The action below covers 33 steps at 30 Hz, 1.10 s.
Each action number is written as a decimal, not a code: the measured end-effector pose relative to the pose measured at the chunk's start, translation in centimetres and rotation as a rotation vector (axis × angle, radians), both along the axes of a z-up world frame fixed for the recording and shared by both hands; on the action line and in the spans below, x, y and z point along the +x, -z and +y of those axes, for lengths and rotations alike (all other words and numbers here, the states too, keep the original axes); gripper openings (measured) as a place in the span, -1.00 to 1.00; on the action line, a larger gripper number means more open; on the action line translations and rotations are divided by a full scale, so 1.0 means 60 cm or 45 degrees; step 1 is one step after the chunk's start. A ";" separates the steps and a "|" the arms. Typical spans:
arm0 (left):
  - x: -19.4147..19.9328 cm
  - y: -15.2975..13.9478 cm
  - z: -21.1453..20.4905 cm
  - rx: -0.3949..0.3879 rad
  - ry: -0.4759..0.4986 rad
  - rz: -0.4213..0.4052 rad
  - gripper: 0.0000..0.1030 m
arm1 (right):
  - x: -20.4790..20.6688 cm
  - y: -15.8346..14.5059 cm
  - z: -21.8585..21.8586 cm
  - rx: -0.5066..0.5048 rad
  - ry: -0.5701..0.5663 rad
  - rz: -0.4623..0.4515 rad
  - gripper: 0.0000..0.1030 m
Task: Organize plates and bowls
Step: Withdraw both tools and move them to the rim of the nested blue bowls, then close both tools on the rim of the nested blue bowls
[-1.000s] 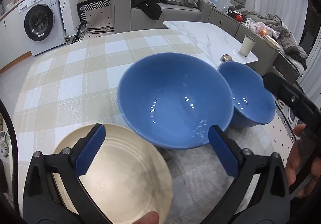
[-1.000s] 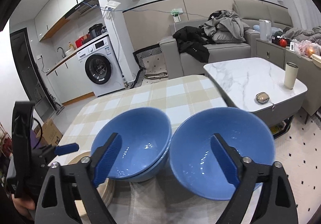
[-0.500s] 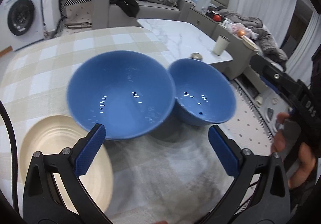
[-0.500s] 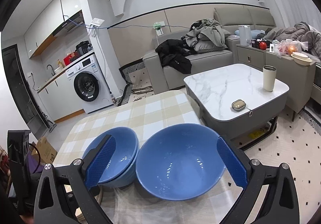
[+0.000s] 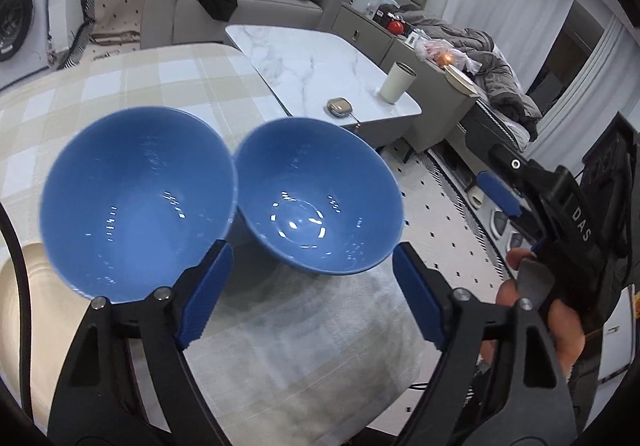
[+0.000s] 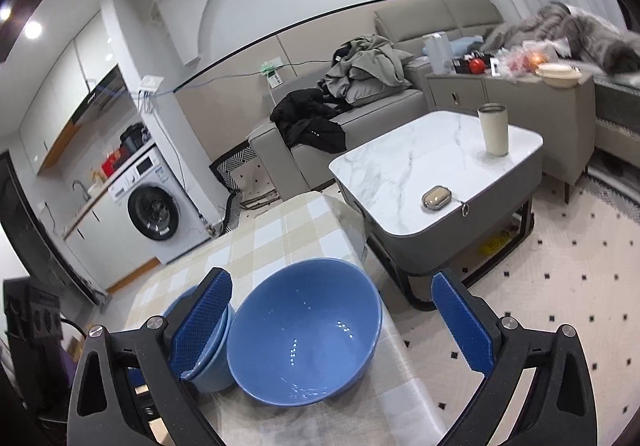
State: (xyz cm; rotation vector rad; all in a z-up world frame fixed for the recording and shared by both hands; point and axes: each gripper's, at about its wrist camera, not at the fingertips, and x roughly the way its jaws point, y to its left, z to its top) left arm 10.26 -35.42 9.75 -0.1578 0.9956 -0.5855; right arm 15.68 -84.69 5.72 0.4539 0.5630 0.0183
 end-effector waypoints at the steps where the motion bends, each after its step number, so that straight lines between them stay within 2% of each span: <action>1: 0.005 0.003 -0.006 -0.004 0.003 0.018 0.42 | 0.000 0.003 -0.007 0.023 -0.002 0.003 0.98; 5: 0.017 0.017 -0.028 0.007 -0.002 0.074 0.33 | 0.000 0.011 -0.030 0.048 0.025 0.013 0.82; 7: 0.018 0.022 -0.038 0.028 -0.008 0.077 0.27 | 0.002 0.016 -0.036 0.055 0.027 0.028 0.69; 13: 0.012 0.043 -0.042 0.091 -0.040 0.079 0.26 | 0.014 0.034 -0.041 0.057 0.022 0.068 0.50; 22: 0.023 0.063 -0.036 0.127 -0.075 0.058 0.25 | 0.049 0.074 -0.002 0.000 -0.039 0.175 0.36; 24: 0.028 0.067 -0.034 0.122 -0.085 0.060 0.25 | 0.056 0.087 0.003 -0.004 -0.054 0.197 0.20; 28: 0.042 0.079 -0.030 0.101 -0.098 0.073 0.23 | 0.068 0.110 0.012 -0.016 -0.071 0.242 0.05; 31: 0.049 0.089 -0.032 0.118 -0.101 0.057 0.08 | 0.073 0.120 0.017 -0.020 -0.083 0.254 -0.08; 33: 0.052 0.094 -0.035 0.128 -0.095 0.046 0.05 | 0.078 0.127 0.020 -0.019 -0.092 0.267 -0.16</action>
